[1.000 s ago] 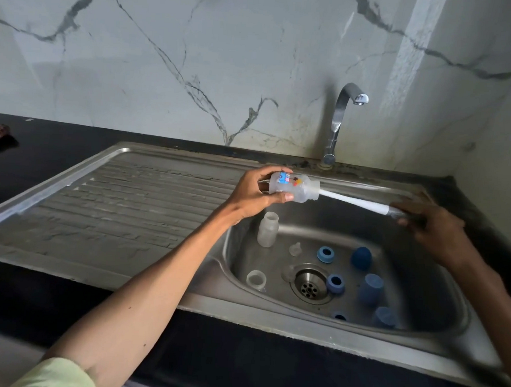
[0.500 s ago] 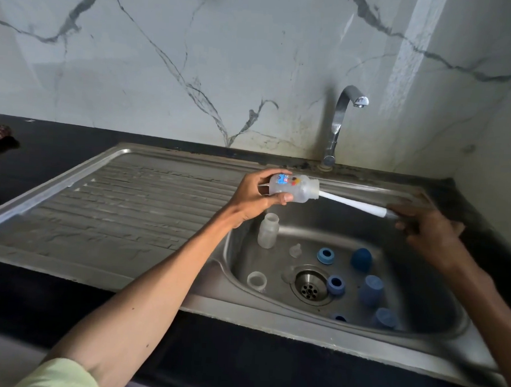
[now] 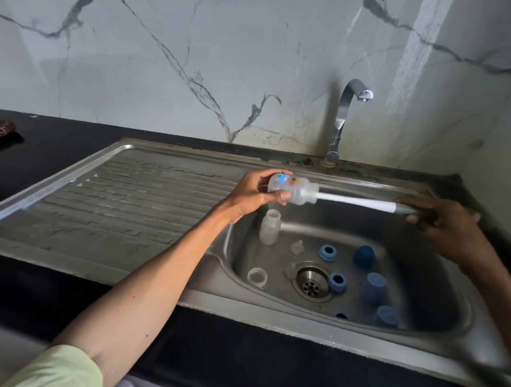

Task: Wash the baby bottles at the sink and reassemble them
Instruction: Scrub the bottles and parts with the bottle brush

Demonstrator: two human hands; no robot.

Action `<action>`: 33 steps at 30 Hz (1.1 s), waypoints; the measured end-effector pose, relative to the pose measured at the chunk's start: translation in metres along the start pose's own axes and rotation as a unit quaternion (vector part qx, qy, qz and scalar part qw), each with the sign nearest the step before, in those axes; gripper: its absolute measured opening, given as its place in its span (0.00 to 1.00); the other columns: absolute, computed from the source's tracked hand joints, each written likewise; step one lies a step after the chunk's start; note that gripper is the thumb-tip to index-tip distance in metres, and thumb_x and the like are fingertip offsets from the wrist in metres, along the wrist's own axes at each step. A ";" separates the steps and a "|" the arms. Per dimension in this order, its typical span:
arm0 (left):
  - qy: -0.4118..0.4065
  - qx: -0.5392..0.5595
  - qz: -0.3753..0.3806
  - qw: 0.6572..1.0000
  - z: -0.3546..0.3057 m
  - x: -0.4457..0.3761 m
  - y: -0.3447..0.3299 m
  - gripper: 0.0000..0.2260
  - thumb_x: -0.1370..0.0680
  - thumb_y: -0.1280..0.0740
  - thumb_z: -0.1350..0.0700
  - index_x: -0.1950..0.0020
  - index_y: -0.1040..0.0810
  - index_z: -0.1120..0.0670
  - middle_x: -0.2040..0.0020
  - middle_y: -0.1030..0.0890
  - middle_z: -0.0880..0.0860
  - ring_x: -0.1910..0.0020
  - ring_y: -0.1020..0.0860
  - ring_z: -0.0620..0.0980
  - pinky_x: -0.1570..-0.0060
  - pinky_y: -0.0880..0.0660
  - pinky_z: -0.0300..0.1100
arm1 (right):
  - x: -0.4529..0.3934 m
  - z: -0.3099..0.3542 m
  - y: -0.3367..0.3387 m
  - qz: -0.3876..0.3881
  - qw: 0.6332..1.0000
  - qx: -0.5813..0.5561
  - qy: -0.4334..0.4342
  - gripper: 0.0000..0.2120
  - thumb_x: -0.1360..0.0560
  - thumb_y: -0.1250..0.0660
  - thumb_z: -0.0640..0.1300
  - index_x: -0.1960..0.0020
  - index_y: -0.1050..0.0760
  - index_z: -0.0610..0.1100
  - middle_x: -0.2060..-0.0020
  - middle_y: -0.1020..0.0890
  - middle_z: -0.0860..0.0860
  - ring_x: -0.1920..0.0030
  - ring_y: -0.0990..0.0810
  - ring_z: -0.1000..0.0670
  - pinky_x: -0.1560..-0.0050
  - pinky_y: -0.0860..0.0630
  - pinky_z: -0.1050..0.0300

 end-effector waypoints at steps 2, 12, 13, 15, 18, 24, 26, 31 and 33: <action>0.004 0.028 0.004 1.000 0.001 0.000 -0.002 0.23 0.29 0.23 0.66 0.35 0.22 0.59 0.41 0.19 0.60 0.44 0.19 0.58 0.46 0.20 0.61 | 0.002 -0.003 -0.004 0.005 1.000 -0.005 -0.022 0.19 0.23 0.32 0.36 0.35 0.23 0.49 0.37 0.21 0.45 0.33 0.28 0.43 0.31 0.38 0.49; -0.048 -0.153 -0.056 0.986 0.000 0.002 0.005 0.22 0.33 0.20 0.57 0.42 0.19 0.42 0.45 0.15 0.50 0.48 0.16 0.51 0.45 0.19 0.52 | 0.012 0.002 -0.035 0.030 0.994 0.035 -0.101 0.18 0.20 0.38 0.39 0.31 0.28 0.47 0.45 0.21 0.39 0.43 0.24 0.42 0.46 0.38 0.54; -0.057 -0.157 -0.059 0.984 -0.004 0.002 0.005 0.23 0.33 0.20 0.58 0.42 0.19 0.42 0.46 0.15 0.50 0.48 0.16 0.50 0.45 0.19 0.51 | 0.011 0.003 -0.032 0.026 0.993 0.052 -0.099 0.19 0.21 0.37 0.38 0.31 0.28 0.47 0.43 0.21 0.39 0.41 0.24 0.42 0.49 0.40 0.55; -0.075 -0.150 -0.062 0.984 -0.012 0.002 0.005 0.24 0.33 0.20 0.61 0.42 0.20 0.44 0.45 0.15 0.51 0.47 0.16 0.51 0.44 0.19 0.50 | 0.007 0.006 -0.024 0.015 0.992 0.087 -0.085 0.23 0.22 0.36 0.35 0.30 0.28 0.49 0.40 0.22 0.40 0.37 0.26 0.42 0.54 0.43 0.58; -0.072 -0.127 -0.040 0.988 -0.017 0.004 0.003 0.23 0.31 0.21 0.64 0.41 0.20 0.45 0.43 0.16 0.51 0.44 0.17 0.52 0.43 0.20 0.47 | 0.001 0.001 -0.017 0.034 0.993 0.107 -0.047 0.25 0.24 0.34 0.34 0.33 0.27 0.54 0.39 0.21 0.43 0.37 0.26 0.43 0.48 0.45 0.56; -0.042 -0.079 -0.060 0.994 -0.009 0.002 0.006 0.21 0.30 0.22 0.63 0.41 0.18 0.46 0.43 0.16 0.49 0.46 0.18 0.49 0.44 0.20 0.52 | 0.000 -0.009 -0.007 0.008 0.997 0.071 -0.040 0.22 0.23 0.35 0.34 0.34 0.26 0.55 0.39 0.22 0.40 0.38 0.26 0.38 0.33 0.37 0.48; -0.041 -0.095 -0.054 0.993 -0.006 0.000 0.002 0.21 0.31 0.22 0.60 0.41 0.18 0.45 0.43 0.16 0.50 0.44 0.17 0.51 0.44 0.19 0.55 | -0.003 -0.014 -0.002 -0.032 0.995 0.083 -0.035 0.27 0.25 0.33 0.34 0.36 0.30 0.62 0.42 0.19 0.40 0.41 0.23 0.37 0.34 0.32 0.39; -0.041 -0.077 -0.047 0.995 -0.009 0.002 -0.001 0.21 0.30 0.22 0.62 0.40 0.19 0.48 0.42 0.16 0.51 0.44 0.18 0.52 0.42 0.20 0.56 | -0.009 -0.032 -0.012 0.007 0.998 0.065 -0.012 0.29 0.25 0.32 0.39 0.46 0.30 0.76 0.40 0.20 0.48 0.38 0.24 0.42 0.35 0.33 0.35; -0.043 -0.084 -0.031 0.995 -0.010 0.002 -0.008 0.22 0.30 0.22 0.62 0.39 0.19 0.49 0.42 0.16 0.51 0.43 0.18 0.52 0.42 0.20 0.55 | -0.016 -0.048 -0.014 -0.006 0.998 0.068 -0.006 0.28 0.26 0.32 0.39 0.44 0.29 0.73 0.42 0.19 0.47 0.40 0.23 0.42 0.36 0.32 0.35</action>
Point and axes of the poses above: each hand's wrist, its own x-axis away from the middle knuckle, its own y-axis out of the back of the hand, z = x × y, the point moved 8 cm from there along -x, towards the middle knuckle
